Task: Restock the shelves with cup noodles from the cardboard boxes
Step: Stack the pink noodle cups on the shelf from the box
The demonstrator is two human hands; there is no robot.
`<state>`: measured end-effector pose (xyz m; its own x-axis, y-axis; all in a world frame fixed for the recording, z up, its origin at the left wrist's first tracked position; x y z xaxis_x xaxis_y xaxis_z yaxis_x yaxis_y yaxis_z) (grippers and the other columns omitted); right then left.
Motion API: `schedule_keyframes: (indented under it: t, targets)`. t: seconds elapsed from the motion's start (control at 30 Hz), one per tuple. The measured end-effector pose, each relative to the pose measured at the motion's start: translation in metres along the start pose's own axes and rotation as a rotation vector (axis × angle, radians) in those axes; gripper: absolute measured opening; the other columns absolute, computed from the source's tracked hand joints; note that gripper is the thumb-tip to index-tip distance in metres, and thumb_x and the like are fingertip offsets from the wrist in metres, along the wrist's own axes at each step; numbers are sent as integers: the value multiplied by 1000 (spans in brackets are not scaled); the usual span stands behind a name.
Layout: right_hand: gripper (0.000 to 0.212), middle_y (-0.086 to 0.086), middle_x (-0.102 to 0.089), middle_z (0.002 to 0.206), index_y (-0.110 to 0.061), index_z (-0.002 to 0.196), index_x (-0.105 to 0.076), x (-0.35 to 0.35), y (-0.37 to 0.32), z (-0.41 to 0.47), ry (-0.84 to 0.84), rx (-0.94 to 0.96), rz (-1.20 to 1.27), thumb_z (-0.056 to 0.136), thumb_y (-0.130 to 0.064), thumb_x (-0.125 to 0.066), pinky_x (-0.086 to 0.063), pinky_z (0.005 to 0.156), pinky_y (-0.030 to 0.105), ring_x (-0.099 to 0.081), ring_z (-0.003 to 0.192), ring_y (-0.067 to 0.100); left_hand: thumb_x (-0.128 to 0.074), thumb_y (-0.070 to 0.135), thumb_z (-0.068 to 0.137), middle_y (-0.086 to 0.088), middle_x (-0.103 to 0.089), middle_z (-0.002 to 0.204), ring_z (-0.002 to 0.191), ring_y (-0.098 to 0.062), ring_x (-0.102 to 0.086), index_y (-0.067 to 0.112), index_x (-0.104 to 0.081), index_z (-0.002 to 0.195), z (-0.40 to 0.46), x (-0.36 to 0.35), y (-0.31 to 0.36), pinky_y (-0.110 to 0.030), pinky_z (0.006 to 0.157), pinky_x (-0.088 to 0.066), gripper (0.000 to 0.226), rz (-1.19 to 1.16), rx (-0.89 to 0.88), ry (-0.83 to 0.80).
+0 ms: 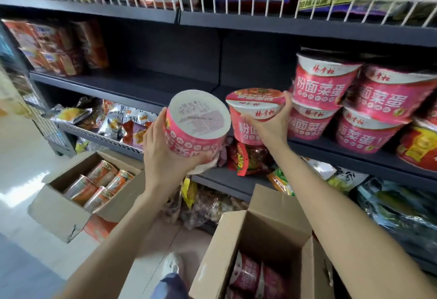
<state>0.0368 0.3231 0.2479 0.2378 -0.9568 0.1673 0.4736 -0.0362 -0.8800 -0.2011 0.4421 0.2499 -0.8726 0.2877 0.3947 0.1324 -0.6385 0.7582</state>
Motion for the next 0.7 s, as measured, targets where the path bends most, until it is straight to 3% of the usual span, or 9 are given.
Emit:
schedule_keyframes:
  t: [0.13,0.27,0.33,0.4,0.47,0.57,0.63,0.7]
  targets:
    - [106,9,-29,143,-16,143,-17,-30,24,35,88,-36,-18,63,-26,-86,-32,108,31,-35,130,21,-82,60,44,7,-39,141,132,-12,-33,31,-23,145,32,-24,-10,-43,110,-33,120,-111,61,11]
    - [100,16,-31,144,-22,150,-4,-37,43,48,38,-138,-116,79,-18,-74,-34,107,38,-40,129,30,-84,62,42,11,-48,132,123,-8,-47,34,-28,142,49,-50,-14,-36,103,-43,117,-319,166,0]
    - [90,8,-36,145,-29,150,-7,-26,36,38,-22,-121,-78,86,-11,-67,-37,105,33,-43,129,22,-86,55,45,10,-54,127,115,-6,-54,31,-32,140,53,-63,-13,-28,94,-46,111,-433,288,-23]
    - [77,-4,-35,145,-27,148,-21,-10,21,13,-149,31,-88,88,-2,-61,-32,110,28,-36,131,7,-88,53,47,8,-63,117,103,-9,-63,28,-41,134,56,-77,-10,-32,85,-52,101,-615,445,-74]
    - [78,-16,-29,148,-31,146,-25,7,7,-11,-333,137,-83,86,3,-60,-25,113,24,-26,136,-3,-81,53,53,4,-68,108,93,-13,-69,24,-48,129,58,-91,-6,-38,77,-55,88,-820,644,-196]
    - [77,-33,-29,144,-41,142,-26,24,-10,-15,-467,194,-7,84,-19,-71,-28,109,15,-27,136,-8,-68,68,51,-7,-66,115,105,-29,-63,19,-50,129,59,-109,6,-54,87,-49,93,-959,862,-470]
    - [77,-28,-32,143,-44,138,-28,32,-20,-5,-435,182,40,78,-28,-73,-34,102,11,-33,133,-5,-66,76,44,-14,-58,126,112,-36,-57,18,-45,135,59,-118,11,-62,84,-47,109,-984,914,-567]
    - [83,-15,-31,146,-46,135,-22,38,-27,6,-363,142,89,72,-33,-74,-41,96,13,-38,130,-1,-59,81,54,-15,-60,125,111,-35,-60,17,-46,135,60,-123,18,-57,82,-52,105,-1033,920,-615]
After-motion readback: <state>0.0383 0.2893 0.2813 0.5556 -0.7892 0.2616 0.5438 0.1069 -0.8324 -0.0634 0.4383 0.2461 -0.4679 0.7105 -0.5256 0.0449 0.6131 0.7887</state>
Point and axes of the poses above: each hand's wrist, its own z-axis towards the middle knuckle, its own x-axis out of the back of the hand, y = z × x, the point moved 3 cm from there along z, towards the middle knuckle
